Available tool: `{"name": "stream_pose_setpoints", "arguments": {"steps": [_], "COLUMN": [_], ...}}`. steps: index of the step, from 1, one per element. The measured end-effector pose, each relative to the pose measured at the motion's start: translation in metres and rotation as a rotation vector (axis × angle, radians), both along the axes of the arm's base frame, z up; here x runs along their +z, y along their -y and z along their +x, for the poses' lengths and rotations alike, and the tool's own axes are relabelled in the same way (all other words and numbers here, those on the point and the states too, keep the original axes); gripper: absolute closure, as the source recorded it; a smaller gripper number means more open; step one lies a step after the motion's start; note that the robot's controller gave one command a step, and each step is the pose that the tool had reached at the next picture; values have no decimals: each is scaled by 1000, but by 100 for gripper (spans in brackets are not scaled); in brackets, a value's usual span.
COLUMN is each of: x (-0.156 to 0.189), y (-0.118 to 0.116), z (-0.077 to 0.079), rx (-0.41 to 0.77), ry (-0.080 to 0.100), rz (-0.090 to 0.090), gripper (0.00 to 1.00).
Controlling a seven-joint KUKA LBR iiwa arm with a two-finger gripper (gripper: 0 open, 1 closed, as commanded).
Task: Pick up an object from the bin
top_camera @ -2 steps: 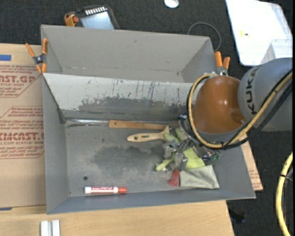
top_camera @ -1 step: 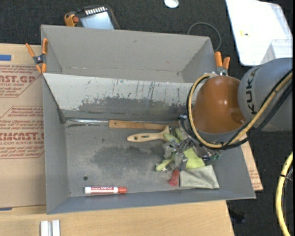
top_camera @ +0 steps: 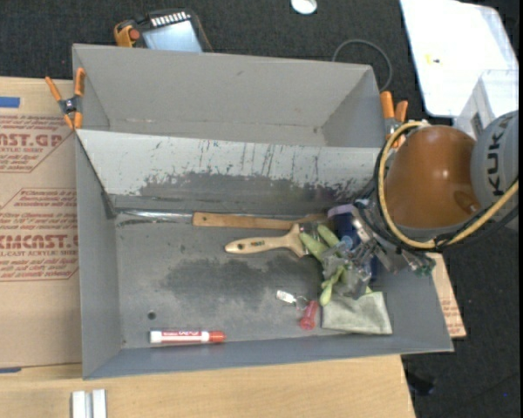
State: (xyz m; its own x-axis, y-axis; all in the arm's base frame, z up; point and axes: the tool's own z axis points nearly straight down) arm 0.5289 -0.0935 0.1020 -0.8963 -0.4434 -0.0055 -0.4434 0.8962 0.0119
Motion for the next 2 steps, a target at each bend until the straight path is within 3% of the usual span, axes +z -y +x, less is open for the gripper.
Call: {"name": "stream_pose_setpoints", "arguments": {"steps": [1, 2], "x": [-12, 95], "y": [37, 28], "z": [-5, 1], "rx": [26, -23], "ry": [0, 0], "rz": [20, 2], "gripper": [100, 0]}}
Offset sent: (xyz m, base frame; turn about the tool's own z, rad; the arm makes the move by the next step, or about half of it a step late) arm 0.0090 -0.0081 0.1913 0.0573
